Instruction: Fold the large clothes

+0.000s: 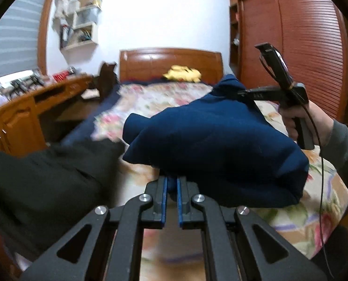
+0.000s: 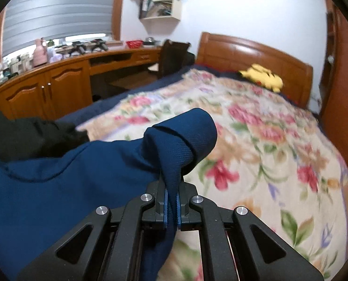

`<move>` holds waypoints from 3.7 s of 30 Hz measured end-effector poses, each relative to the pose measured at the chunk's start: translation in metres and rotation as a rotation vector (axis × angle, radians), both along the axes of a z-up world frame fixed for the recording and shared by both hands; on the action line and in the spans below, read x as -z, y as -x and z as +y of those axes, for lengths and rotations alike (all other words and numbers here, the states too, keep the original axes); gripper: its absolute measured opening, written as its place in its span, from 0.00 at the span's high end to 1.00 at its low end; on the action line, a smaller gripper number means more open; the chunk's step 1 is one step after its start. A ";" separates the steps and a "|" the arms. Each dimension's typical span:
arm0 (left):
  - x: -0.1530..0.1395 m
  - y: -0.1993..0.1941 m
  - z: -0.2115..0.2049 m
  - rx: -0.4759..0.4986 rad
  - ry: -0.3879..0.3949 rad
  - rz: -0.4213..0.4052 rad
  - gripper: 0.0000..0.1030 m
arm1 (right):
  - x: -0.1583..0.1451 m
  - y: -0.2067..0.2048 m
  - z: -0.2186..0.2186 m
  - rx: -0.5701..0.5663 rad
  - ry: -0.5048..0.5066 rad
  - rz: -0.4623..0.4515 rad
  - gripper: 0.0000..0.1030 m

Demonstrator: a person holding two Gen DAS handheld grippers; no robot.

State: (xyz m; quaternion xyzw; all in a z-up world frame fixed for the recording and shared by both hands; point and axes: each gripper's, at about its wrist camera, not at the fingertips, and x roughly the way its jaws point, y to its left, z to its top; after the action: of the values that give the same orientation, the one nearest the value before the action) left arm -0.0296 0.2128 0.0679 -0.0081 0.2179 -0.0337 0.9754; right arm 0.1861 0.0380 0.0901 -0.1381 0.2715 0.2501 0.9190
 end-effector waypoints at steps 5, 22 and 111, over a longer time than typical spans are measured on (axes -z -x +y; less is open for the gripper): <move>-0.047 0.014 0.071 -0.138 -0.081 -0.076 0.97 | -0.036 -0.007 0.071 -0.068 0.008 -0.047 0.98; 0.018 0.106 0.242 -0.512 -0.081 0.058 0.96 | 0.040 0.021 0.310 -0.307 0.008 0.063 0.97; 0.067 -0.032 -0.205 0.022 -0.018 0.015 0.46 | 0.099 0.208 -0.223 0.393 -0.169 -0.192 0.26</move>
State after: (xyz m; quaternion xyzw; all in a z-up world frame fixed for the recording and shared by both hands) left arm 0.0028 0.0077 0.0013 0.0029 0.2255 -0.0423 0.9733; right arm -0.0217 -0.1848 -0.0086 -0.0282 0.1827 0.0738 0.9800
